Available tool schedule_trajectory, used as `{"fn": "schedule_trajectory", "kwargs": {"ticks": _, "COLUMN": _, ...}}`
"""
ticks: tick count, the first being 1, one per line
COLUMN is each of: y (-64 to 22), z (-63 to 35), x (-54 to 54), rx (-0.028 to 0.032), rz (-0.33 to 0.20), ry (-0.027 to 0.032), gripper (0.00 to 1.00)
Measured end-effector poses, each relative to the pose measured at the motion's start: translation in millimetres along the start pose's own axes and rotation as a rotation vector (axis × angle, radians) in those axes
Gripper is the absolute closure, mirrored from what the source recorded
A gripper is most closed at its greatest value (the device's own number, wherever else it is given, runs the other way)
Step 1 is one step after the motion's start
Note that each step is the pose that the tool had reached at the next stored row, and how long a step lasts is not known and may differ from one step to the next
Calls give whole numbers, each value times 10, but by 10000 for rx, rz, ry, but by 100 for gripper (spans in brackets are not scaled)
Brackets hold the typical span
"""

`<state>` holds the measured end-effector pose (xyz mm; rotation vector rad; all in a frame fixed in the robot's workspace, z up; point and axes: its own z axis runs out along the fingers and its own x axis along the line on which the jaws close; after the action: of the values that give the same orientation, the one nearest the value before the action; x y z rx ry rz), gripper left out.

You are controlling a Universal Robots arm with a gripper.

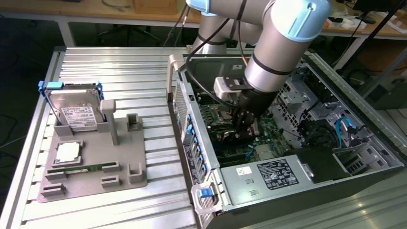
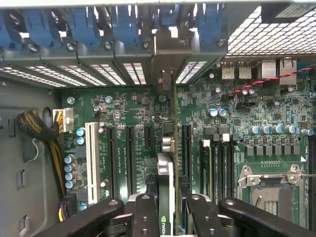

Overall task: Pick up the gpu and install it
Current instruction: 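Insert the gpu into the slot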

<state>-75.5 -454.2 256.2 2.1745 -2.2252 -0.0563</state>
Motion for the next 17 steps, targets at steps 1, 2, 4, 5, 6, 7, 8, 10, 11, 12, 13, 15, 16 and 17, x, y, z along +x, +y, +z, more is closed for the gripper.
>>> {"fn": "schedule_trajectory", "kwargs": {"ticks": 1, "y": 1, "z": 7, "x": 0, "rx": -1, "rz": -1, "ry": -1, "gripper": 73}}
{"fn": "schedule_trajectory", "kwargs": {"ticks": 2, "y": 2, "z": 15, "x": 0, "rx": -1, "rz": -2, "ry": -4, "gripper": 73}}
{"fn": "schedule_trajectory", "kwargs": {"ticks": 4, "y": 7, "z": 40, "x": -1, "rx": 4, "rz": -2, "ry": -25, "gripper": 73}}
{"fn": "schedule_trajectory", "kwargs": {"ticks": 5, "y": 9, "z": 45, "x": -1, "rx": 2, "rz": -2, "ry": -25, "gripper": 73}}
{"fn": "schedule_trajectory", "kwargs": {"ticks": 6, "y": 11, "z": 51, "x": 0, "rx": -1, "rz": -2, "ry": -30, "gripper": 73}}
{"fn": "schedule_trajectory", "kwargs": {"ticks": 7, "y": 12, "z": 52, "x": -1, "rx": -3, "rz": -1, "ry": -35, "gripper": 73}}
{"fn": "schedule_trajectory", "kwargs": {"ticks": 8, "y": 11, "z": 54, "x": -1, "rx": -1, "rz": -2, "ry": -39, "gripper": 73}}
{"fn": "schedule_trajectory", "kwargs": {"ticks": 10, "y": 12, "z": 54, "x": -1, "rx": 0, "rz": -2, "ry": -41, "gripper": 73}}
{"fn": "schedule_trajectory", "kwargs": {"ticks": 11, "y": 12, "z": 54, "x": -1, "rx": 0, "rz": -2, "ry": -41, "gripper": 73}}
{"fn": "schedule_trajectory", "kwargs": {"ticks": 12, "y": 12, "z": 54, "x": -1, "rx": 0, "rz": -2, "ry": -41, "gripper": 73}}
{"fn": "schedule_trajectory", "kwargs": {"ticks": 13, "y": 13, "z": 62, "x": -5, "rx": 0, "rz": 2, "ry": -72, "gripper": 73}}
{"fn": "schedule_trajectory", "kwargs": {"ticks": 15, "y": 14, "z": 54, "x": -3, "rx": 4, "rz": 3, "ry": -50, "gripper": 67}}
{"fn": "schedule_trajectory", "kwargs": {"ticks": 16, "y": 14, "z": 21, "x": -2, "rx": -2, "rz": -1, "ry": -37, "gripper": 60}}
{"fn": "schedule_trajectory", "kwargs": {"ticks": 17, "y": 15, "z": -16, "x": -2, "rx": 2, "rz": -2, "ry": -47, "gripper": 60}}
